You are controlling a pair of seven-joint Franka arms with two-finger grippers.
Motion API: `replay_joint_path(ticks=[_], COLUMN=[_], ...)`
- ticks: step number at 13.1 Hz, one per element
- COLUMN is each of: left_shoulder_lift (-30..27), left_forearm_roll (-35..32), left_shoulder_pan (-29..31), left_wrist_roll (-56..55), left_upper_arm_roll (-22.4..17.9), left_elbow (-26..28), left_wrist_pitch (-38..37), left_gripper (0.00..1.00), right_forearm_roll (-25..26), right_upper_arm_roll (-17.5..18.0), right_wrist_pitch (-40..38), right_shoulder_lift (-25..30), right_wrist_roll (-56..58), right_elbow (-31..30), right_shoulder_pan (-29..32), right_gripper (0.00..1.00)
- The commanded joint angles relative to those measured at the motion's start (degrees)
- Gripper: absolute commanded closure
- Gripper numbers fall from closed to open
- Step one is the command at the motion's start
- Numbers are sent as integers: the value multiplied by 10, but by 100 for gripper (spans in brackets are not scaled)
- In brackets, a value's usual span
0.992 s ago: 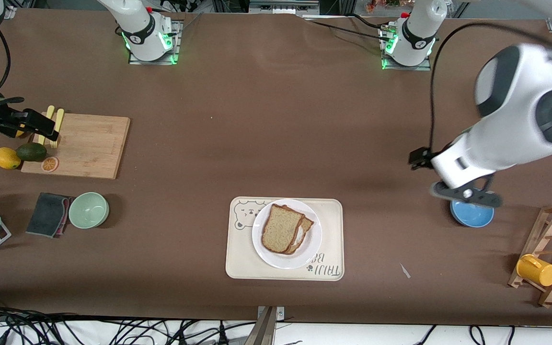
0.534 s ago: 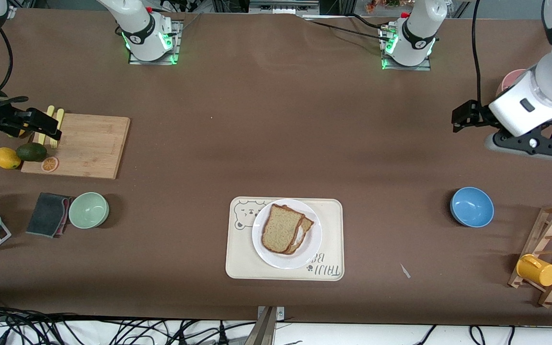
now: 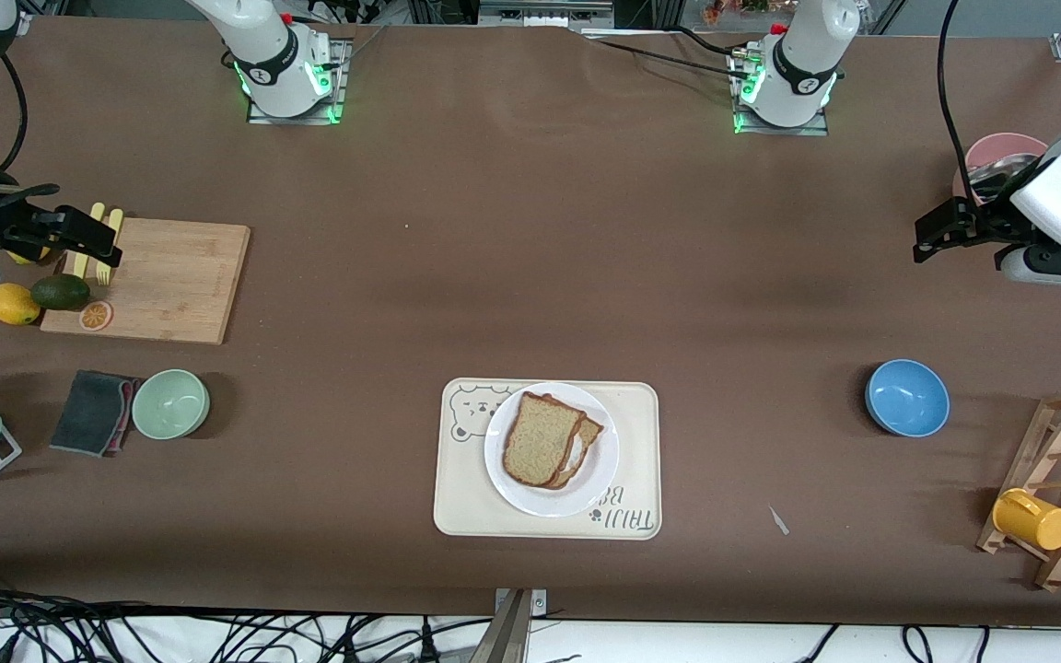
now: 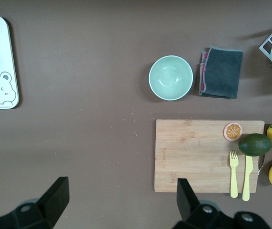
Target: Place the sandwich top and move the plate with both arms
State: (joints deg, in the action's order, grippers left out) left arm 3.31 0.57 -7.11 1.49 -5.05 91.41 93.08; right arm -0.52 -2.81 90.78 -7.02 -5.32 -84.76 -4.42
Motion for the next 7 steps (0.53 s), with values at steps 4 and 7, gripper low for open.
replay_joint_path(ticks=[4, 7], left_shoulder_lift=[-38, -52], left_forearm_roll=[6, 7], left_shoulder_pan=[69, 70], left_wrist_roll=[-60, -63], left_upper_arm_roll=[78, 78], left_elbow=[47, 62], left_wrist_pitch=[11, 12], left_gripper=[0, 0], right_forearm_roll=[-4, -4], right_upper_arm_roll=[2, 3], right_wrist_pitch=[-10, -10], right_shoulder_lift=[4, 4], right_wrist_roll=[6, 6], right_elbow=[6, 6], right_shoulder_pan=[1, 0], right_gripper=[0, 0])
